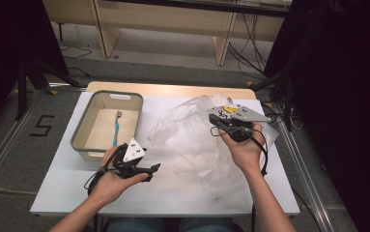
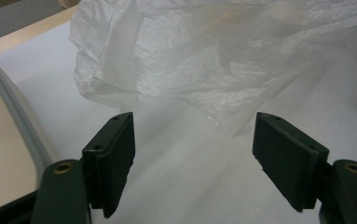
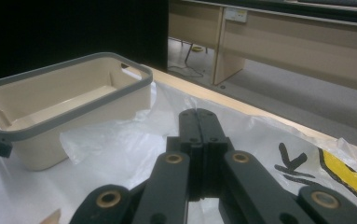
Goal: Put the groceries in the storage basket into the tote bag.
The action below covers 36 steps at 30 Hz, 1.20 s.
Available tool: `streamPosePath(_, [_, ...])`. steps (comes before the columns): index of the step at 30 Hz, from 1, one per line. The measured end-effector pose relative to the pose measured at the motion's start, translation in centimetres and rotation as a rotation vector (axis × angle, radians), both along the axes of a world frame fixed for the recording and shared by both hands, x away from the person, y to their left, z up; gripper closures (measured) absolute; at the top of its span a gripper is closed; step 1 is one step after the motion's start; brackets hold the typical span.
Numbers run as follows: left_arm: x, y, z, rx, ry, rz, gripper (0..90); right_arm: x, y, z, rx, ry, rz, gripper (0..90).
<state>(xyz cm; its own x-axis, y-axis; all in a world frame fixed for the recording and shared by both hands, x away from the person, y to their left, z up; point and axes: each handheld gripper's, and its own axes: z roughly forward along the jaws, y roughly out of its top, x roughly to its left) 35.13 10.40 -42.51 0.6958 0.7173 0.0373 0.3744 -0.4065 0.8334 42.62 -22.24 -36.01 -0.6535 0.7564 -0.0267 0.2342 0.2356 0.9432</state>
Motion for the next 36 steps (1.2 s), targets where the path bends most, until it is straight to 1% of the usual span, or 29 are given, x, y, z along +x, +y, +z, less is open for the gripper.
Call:
streamPosePath(5, [0.1, 1.0, 1.1, -0.028, 0.0, 0.021, 28.7, 0.0, 0.0, 0.0, 0.001, 0.002, 0.0, 90.0])
streamPosePath(8, [0.2, 1.7, 1.8, -0.031, -0.009, 0.037, 28.7, 0.0, 0.0, 0.0, 0.001, 0.002, 0.0, 90.0])
streamPosePath(11, [0.5, 2.6, 2.5, -0.03, -0.015, 0.066, 28.7, 0.0, -0.1, 0.0, 0.002, 0.002, -0.001, 90.0])
streamPosePath(17, [1.1, 3.9, 2.9, -0.042, -0.014, 0.115, 28.7, 0.0, -0.1, 0.0, 0.001, 0.002, -0.002, 90.0])
streamPosePath(20, [1.4, 4.4, 3.0, -0.038, -0.009, 0.13, 28.6, 0.0, -0.1, 0.0, 0.001, 0.002, -0.001, 90.0])
streamPosePath(24, [2.2, 5.2, 3.1, -0.035, 0.006, 0.174, 28.7, 0.0, -0.1, 0.0, 0.0, 0.004, -0.003, 90.0])
streamPosePath(29, [3.8, 6.2, 3.3, -0.033, 0.028, 0.231, 29.1, 0.0, -0.1, -0.1, -0.002, 0.004, -0.001, 90.0])
streamPosePath(32, [4.7, 6.6, 3.5, -0.02, 0.036, 0.247, 29.1, 0.0, -0.1, -0.1, 0.0, 0.004, -0.002, 90.0])
streamPosePath(36, [5.8, 7.0, 3.6, -0.01, 0.06, 0.27, 29.1, 0.0, -0.2, -0.1, -0.002, 0.005, -0.003, 90.0])
